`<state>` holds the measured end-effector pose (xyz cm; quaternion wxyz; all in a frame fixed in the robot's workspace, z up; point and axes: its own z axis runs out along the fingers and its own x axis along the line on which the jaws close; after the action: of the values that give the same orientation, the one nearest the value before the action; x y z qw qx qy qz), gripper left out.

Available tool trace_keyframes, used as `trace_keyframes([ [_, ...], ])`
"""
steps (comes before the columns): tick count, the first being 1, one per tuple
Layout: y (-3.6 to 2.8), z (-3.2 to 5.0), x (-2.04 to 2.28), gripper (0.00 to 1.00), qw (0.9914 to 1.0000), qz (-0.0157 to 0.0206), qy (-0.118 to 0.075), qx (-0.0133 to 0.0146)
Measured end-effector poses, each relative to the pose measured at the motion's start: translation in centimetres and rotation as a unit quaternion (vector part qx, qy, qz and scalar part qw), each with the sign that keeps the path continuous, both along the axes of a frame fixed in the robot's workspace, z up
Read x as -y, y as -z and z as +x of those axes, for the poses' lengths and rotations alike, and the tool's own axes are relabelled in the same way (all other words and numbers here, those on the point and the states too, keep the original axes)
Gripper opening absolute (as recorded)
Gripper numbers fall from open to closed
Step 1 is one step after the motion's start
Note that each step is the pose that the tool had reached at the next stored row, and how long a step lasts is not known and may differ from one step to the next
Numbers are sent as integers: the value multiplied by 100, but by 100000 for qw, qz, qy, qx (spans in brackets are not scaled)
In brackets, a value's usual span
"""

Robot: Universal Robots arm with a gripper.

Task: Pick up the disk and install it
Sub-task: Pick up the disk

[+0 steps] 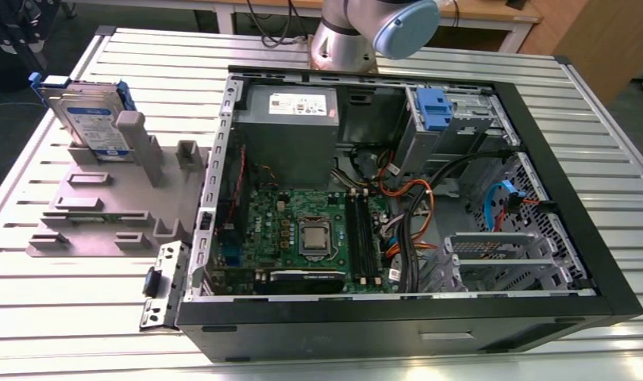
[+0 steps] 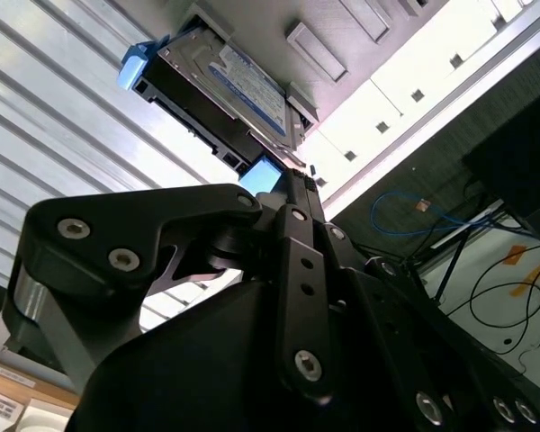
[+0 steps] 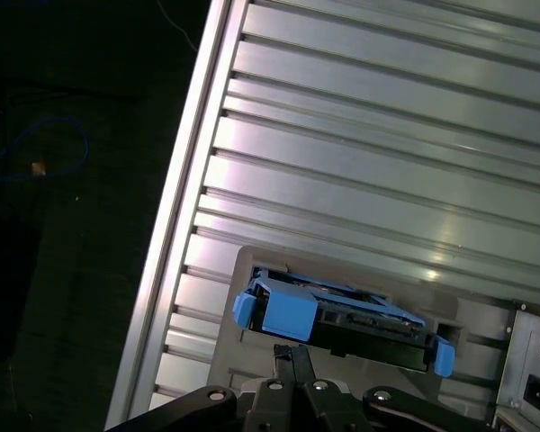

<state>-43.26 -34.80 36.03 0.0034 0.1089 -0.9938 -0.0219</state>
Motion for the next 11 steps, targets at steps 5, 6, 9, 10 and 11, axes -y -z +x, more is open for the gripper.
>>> trace_keyframes([
  [5, 0, 0, 0, 11, 100000, -1, -188, -1],
  [6, 0, 0, 0, 11, 100000, -2, -233, -3],
  [9, 0, 1, 0, 11, 99997, 41, -779, -1],
  [10, 0, 1, 0, 11, 99994, 62, -1107, -2],
  [11, 0, 1, 0, 11, 99990, 71, -1391, 0],
])
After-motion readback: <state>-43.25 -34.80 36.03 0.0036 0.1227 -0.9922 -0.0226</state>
